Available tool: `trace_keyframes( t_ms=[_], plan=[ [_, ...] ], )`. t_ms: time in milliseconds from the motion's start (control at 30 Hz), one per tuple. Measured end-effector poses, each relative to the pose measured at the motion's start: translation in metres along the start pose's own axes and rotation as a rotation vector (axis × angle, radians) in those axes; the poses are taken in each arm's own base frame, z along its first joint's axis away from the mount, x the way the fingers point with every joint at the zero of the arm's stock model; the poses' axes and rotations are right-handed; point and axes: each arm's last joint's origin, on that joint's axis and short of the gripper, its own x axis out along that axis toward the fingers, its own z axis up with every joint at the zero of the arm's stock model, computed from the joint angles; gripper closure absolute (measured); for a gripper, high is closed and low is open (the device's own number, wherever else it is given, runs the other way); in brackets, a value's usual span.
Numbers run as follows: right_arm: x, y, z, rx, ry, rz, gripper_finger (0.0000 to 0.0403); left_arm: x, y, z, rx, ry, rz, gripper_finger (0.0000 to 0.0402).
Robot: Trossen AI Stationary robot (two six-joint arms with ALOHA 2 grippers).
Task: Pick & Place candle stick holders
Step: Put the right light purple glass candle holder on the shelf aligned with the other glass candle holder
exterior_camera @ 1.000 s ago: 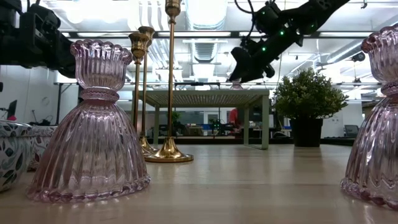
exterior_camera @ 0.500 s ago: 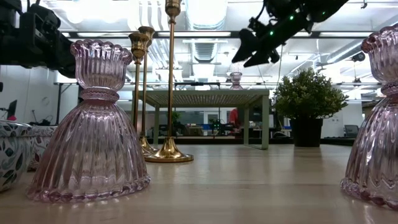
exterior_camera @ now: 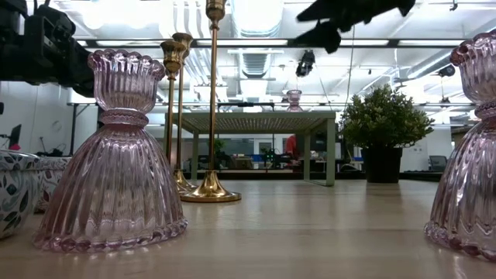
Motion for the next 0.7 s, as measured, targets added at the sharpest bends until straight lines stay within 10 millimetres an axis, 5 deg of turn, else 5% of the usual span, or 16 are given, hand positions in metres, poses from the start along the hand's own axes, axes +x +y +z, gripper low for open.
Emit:
trace_keyframes(
  t_ms=[400, 700],
  plan=[
    [0.006, 0.092, -0.031, -0.005, 0.267, 0.319, 0.0076, 0.0, 0.0, 0.0, 0.0, 0.0, 0.0, 0.0392],
    [0.02, 0.151, -0.07, -0.015, 0.404, 0.225, 0.0076, 0.0, 0.0, 0.0, 0.0, 0.0, -0.001, 0.0392]
  ],
)
